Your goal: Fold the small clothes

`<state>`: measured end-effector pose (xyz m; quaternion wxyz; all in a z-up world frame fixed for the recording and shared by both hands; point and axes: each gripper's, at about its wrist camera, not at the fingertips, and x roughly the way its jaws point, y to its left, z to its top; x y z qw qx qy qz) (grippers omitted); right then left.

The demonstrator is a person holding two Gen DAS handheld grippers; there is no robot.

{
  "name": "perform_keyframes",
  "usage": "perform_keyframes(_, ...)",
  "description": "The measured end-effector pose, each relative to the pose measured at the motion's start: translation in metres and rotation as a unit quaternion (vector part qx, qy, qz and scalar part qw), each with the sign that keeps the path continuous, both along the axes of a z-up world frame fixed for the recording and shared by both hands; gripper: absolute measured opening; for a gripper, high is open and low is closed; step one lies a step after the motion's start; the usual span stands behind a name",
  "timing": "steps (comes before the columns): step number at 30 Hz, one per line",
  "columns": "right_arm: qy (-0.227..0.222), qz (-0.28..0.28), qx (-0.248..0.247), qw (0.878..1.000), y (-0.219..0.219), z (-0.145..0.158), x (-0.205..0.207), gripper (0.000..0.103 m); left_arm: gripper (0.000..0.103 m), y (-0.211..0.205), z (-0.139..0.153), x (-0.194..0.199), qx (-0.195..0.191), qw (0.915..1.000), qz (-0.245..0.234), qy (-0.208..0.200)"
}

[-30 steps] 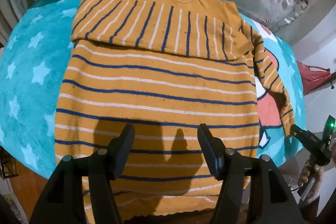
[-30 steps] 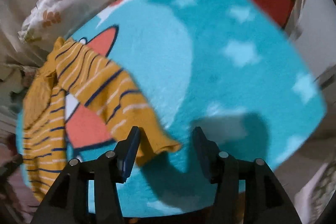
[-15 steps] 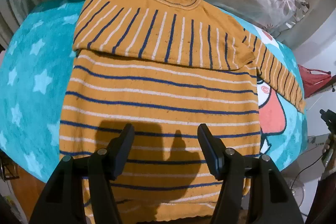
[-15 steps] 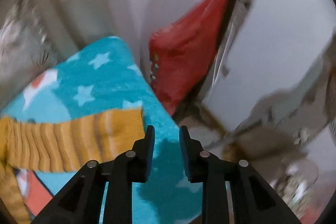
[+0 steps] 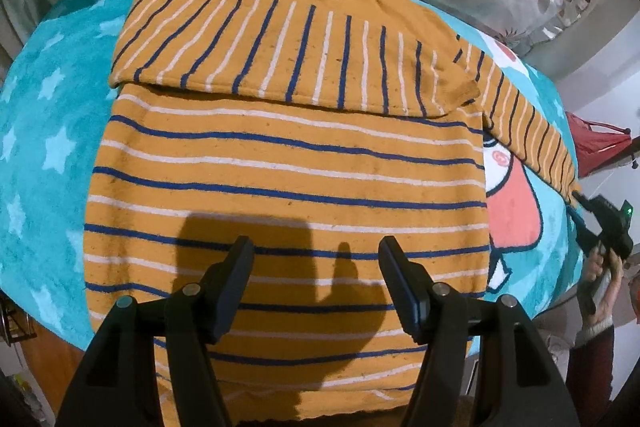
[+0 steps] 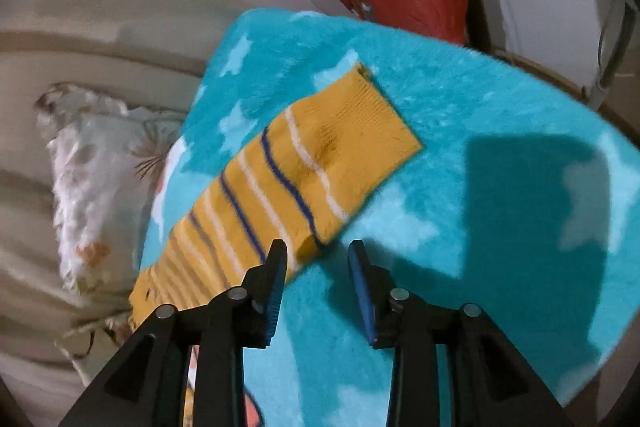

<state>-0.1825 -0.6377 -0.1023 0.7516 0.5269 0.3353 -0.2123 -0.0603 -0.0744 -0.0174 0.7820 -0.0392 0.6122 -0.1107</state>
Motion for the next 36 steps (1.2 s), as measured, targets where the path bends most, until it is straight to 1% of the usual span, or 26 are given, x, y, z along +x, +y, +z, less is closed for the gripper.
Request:
perform_keyframes(4, 0.018, -0.014, -0.034, 0.999, 0.000, 0.003, 0.025, 0.037, 0.064, 0.008, 0.000, -0.002, 0.002, 0.9999, 0.011, 0.003)
perform_keyframes(6, 0.021, -0.023, -0.045, 0.999, -0.002, 0.003, 0.034, 0.035, 0.064, 0.013, -0.002, -0.003, 0.003, 0.9998, 0.019, 0.006)
perform_keyframes(7, 0.027, -0.028, -0.044, 0.998, -0.004, 0.003, 0.036, 0.020, 0.064, 0.017, -0.002, -0.003, 0.003, 0.9997, 0.024, 0.007)
perform_keyframes(8, 0.031, -0.028, -0.038, 0.998, -0.007, 0.001, 0.038, 0.006, 0.064, 0.021, -0.003, -0.003, 0.003, 0.9995, 0.029, 0.009)
perform_keyframes(10, 0.031, -0.032, -0.035, 0.998, -0.011, 0.001, 0.040, 0.006, 0.064, 0.027, -0.004, -0.004, 0.003, 0.9993, 0.036, 0.010)
perform_keyframes(12, 0.043, -0.032, -0.054, 0.997, -0.010, 0.010, 0.042, 0.006, 0.064, 0.035, -0.003, -0.004, 0.000, 0.9989, 0.045, 0.010)
perform_keyframes(15, 0.043, -0.019, -0.104, 0.993, 0.002, 0.040, 0.050, 0.006, 0.064, 0.049, 0.000, -0.007, -0.006, 0.9985, 0.054, 0.007)
perform_keyframes(16, 0.036, -0.005, -0.129, 0.991, 0.013, 0.058, 0.057, 0.006, 0.064, 0.053, 0.002, -0.008, -0.006, 0.9985, 0.054, 0.005)
perform_keyframes(17, 0.027, 0.007, -0.143, 0.989, 0.022, 0.071, 0.064, 0.006, 0.064, 0.056, 0.002, -0.008, -0.005, 0.9986, 0.053, 0.003)
perform_keyframes(19, 0.007, 0.038, -0.178, 0.983, 0.049, 0.102, 0.082, 0.006, 0.064, 0.067, 0.005, -0.007, -0.010, 0.9987, 0.051, -0.003)
perform_keyframes(21, -0.019, 0.072, -0.198, 0.977, 0.081, 0.129, 0.102, 0.006, 0.064, 0.078, 0.006, -0.002, -0.018, 0.9984, 0.053, -0.009)
perform_keyframes(23, -0.046, 0.109, -0.206, 0.971, 0.118, 0.152, 0.125, 0.006, 0.064, 0.090, 0.008, 0.001, -0.027, 0.9978, 0.058, -0.014)
perform_keyframes(24, -0.055, 0.124, -0.206, 0.969, 0.132, 0.159, 0.134, 0.006, 0.064, 0.098, 0.008, 0.004, -0.033, 0.9975, 0.061, -0.017)
perform_keyframes(25, -0.068, 0.154, -0.206, 0.964, 0.159, 0.169, 0.150, 0.006, 0.064, 0.107, 0.008, 0.006, -0.037, 0.9972, 0.062, -0.018)
perform_keyframes(27, -0.079, 0.201, -0.211, 0.953, 0.204, 0.179, 0.175, 0.006, 0.064, 0.121, 0.007, 0.008, -0.040, 0.9970, 0.063, -0.020)
perform_keyframes(30, -0.085, 0.271, -0.209, 0.936, 0.278, 0.182, 0.213, 0.006, 0.064, 0.145, 0.005, 0.012, -0.038, 0.9970, 0.062, -0.028)
perform_keyframes(33, -0.082, 0.328, -0.200, 0.920, 0.346, 0.174, 0.243, 0.006, 0.064, 0.173, 0.003, 0.016, -0.033, 0.9963, 0.068, -0.041)
perform_keyframes(34, -0.079, 0.353, -0.196, 0.911, 0.377, 0.167, 0.257, 0.006, 0.064, 0.187, 0.003, 0.020, -0.034, 0.9958, 0.074, -0.042)
perform_keyframes(36, -0.071, 0.393, -0.190, 0.897, 0.423, 0.151, 0.275, 0.006, 0.064, 0.209, 0.003, 0.028, -0.036, 0.9947, 0.088, -0.039)
